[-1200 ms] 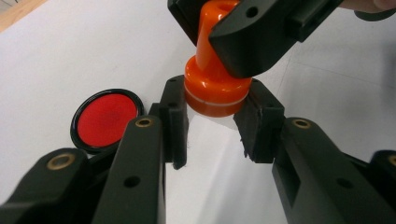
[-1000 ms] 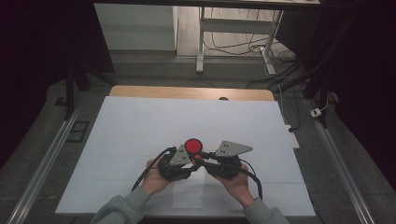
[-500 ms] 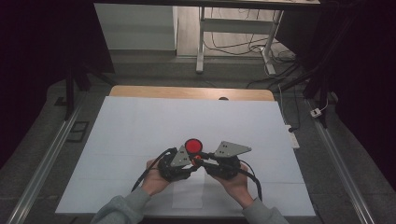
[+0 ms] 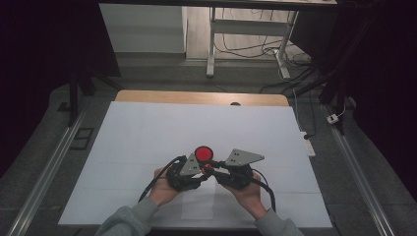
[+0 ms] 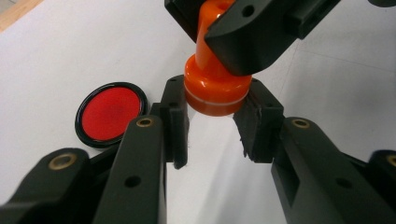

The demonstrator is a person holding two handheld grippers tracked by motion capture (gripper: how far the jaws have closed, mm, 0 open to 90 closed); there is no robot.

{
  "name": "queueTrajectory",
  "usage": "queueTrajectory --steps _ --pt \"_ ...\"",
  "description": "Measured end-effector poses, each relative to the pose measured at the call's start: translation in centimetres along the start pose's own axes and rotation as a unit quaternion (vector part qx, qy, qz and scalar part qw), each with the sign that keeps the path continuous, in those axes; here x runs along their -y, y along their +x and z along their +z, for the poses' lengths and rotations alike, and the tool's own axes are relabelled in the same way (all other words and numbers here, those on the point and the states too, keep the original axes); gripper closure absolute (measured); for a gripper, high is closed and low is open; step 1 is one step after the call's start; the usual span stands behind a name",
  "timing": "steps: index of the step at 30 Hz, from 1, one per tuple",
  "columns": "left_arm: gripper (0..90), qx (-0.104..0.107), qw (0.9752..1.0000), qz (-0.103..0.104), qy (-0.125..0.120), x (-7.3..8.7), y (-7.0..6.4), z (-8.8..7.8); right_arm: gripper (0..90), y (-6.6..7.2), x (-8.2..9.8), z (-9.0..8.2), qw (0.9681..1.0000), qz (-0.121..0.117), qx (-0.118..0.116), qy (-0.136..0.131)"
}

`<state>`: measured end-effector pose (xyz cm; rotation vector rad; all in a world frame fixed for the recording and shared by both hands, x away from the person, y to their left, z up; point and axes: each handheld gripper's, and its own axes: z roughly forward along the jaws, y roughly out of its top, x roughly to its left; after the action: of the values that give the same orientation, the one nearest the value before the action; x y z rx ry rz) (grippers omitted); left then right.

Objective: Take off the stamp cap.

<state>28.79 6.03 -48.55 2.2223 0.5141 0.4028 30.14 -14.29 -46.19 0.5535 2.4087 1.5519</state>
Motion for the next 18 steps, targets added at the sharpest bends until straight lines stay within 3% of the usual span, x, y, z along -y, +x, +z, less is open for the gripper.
queueTrajectory --steps 18 --pt "65.1 0.001 1.0000 0.001 -0.004 0.12 0.00 0.03 72.7 0.06 0.02 -0.01 1.0000 -0.001 0.001 0.001"
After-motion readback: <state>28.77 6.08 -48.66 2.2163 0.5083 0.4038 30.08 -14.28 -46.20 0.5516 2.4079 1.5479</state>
